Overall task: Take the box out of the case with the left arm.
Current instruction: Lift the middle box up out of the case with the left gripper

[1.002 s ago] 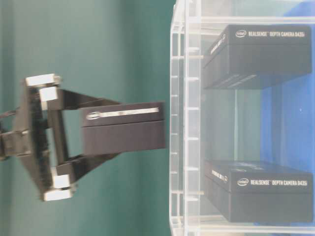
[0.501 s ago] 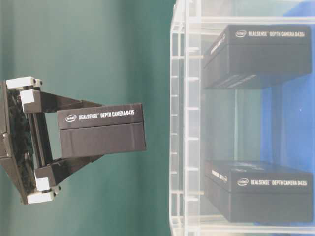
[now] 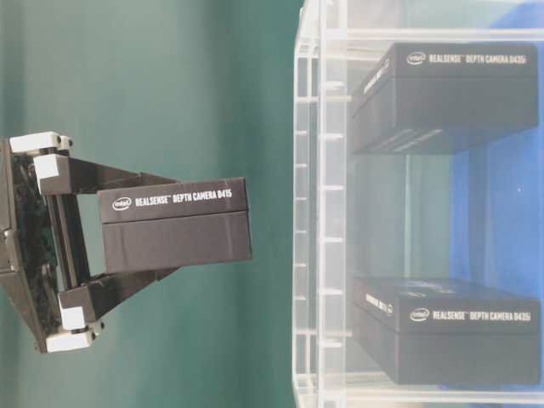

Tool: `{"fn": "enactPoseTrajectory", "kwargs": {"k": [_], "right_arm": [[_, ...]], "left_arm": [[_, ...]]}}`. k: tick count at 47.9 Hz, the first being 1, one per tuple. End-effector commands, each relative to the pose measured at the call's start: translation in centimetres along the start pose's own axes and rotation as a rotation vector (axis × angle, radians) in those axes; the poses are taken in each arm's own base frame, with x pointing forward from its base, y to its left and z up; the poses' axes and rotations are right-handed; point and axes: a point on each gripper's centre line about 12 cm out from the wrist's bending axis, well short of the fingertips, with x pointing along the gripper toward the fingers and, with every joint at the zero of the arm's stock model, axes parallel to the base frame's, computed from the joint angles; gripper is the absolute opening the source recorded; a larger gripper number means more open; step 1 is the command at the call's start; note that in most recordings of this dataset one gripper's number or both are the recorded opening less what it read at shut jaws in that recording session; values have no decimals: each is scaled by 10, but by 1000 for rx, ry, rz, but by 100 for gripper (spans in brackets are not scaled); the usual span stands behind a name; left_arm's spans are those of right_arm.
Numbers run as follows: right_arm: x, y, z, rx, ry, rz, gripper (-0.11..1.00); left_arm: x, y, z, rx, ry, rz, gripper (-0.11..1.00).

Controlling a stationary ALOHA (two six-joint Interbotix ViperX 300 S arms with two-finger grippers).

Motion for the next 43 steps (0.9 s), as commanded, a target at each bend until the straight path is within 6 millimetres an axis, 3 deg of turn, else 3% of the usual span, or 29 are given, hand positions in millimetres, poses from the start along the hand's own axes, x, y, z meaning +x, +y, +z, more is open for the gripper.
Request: {"fn": "enactPoseTrajectory", "kwargs": {"k": [1,43], "right_arm": [[-3,0,2,4,-15,2,2],[-3,0,2,4,-13,1,2]], "left_arm": [[-31,3,0,-4,-19,-71,62],[-32,2,-4,-4,-15,-73,62]]}}
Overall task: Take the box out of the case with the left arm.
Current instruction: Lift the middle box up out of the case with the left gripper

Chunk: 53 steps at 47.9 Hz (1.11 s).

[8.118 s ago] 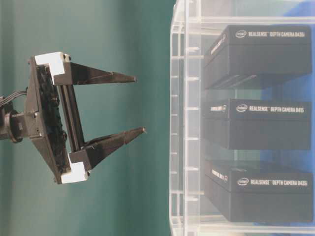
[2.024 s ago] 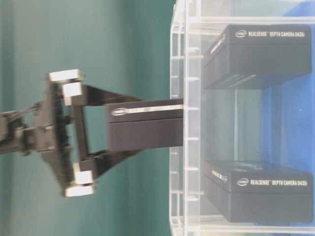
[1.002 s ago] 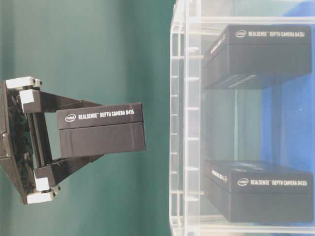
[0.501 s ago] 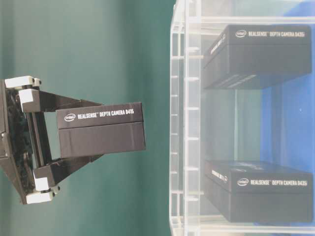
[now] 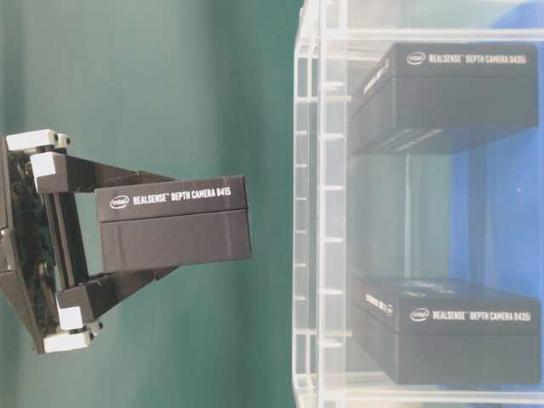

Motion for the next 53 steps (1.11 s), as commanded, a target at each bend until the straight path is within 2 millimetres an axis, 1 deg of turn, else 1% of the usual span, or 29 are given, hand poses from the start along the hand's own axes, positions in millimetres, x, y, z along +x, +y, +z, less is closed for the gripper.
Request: {"fn": "enactPoseTrajectory", "kwargs": {"k": [1,3,7,12,33,47,53], "right_arm": [[-3,0,2,3,-12,2,2],[-4,0,2,3,-15,2,2],[-4,0,2,3,-17,2,2],[-4,0,2,3,-17,2,2],[-4,0,2,3,-17,2,2],[-4,0,2,2,-17,2,2],[-4,0,2,2,-17,2,2]], "left_arm": [[-32,3,0,-4,-17,-72,62],[-31,3,-1,-2,-18,-70,62],[-32,1,-8,12,-12,-74,62],[-33,-2,-24,16,0,-76,62],[-35,-9,-109,-26,58,-70,62],[-42,-6,-168,-57,101,-68,62],[-47,-3,-189,-73,118,-71,62]]}}
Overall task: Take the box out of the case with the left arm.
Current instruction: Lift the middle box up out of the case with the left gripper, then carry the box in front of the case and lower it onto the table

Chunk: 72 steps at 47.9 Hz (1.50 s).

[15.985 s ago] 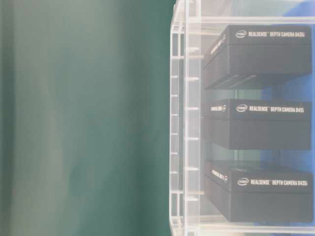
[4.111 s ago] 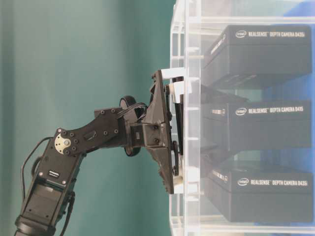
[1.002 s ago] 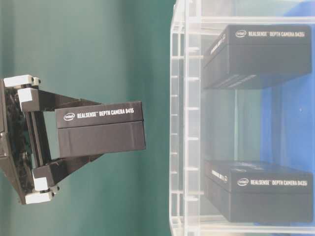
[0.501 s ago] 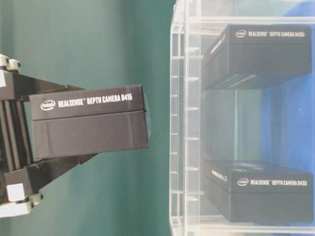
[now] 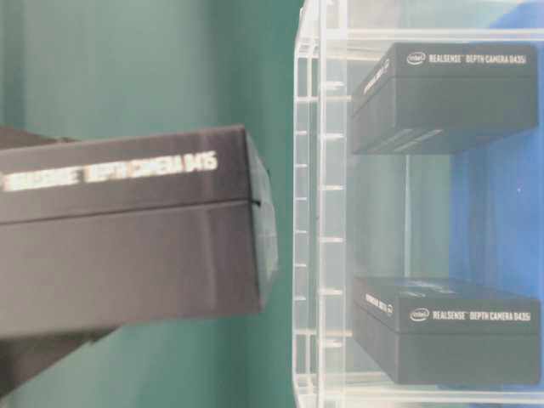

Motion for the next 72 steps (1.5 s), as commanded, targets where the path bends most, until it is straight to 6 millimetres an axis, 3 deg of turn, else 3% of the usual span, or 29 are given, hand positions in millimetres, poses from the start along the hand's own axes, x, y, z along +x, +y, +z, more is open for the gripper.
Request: {"fn": "enactPoseTrajectory", "kwargs": {"k": [1,12,33,57,72], "right_arm": [[-3,0,2,1,-15,2,2],[-3,-1,2,1,-14,0,2],[-3,0,2,1,-15,2,2],[-1,0,2,0,-6,-3,2],[2,0,0,-1,3,-4,2]], "left_arm": [[-28,5,-10,-2,20,-62,62],[-31,5,-28,-6,34,-73,62],[-19,12,-24,-5,14,-33,62],[55,32,-16,31,-91,47,62],[130,42,-21,41,-81,36,62]]}}
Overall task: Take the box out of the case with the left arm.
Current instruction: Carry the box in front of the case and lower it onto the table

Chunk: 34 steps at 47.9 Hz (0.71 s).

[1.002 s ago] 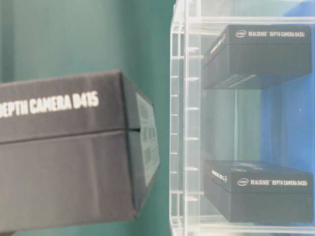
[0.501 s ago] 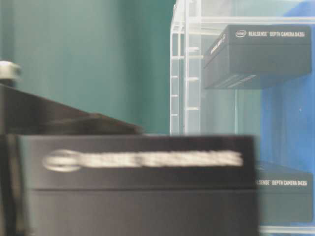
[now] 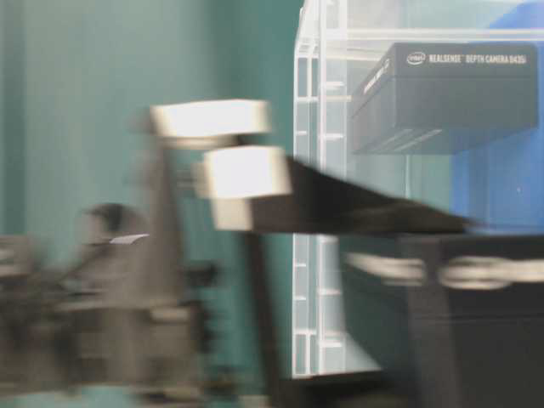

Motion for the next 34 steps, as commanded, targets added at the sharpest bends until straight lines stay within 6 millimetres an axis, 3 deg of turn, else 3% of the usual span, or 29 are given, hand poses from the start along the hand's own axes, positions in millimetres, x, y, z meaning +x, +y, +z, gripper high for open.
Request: {"fn": "enactPoseTrajectory", "kwargs": {"k": [1,13,34], "right_arm": [[-3,0,2,1,-16,-1,2],[-2,-1,2,3,-11,-4,2],[-2,-3,3,-1,-17,-23,2]], "left_arm": [[-1,-2,0,2,12,-51,62],[26,10,-1,16,14,-35,62],[28,6,-2,20,46,-123,62]]}}
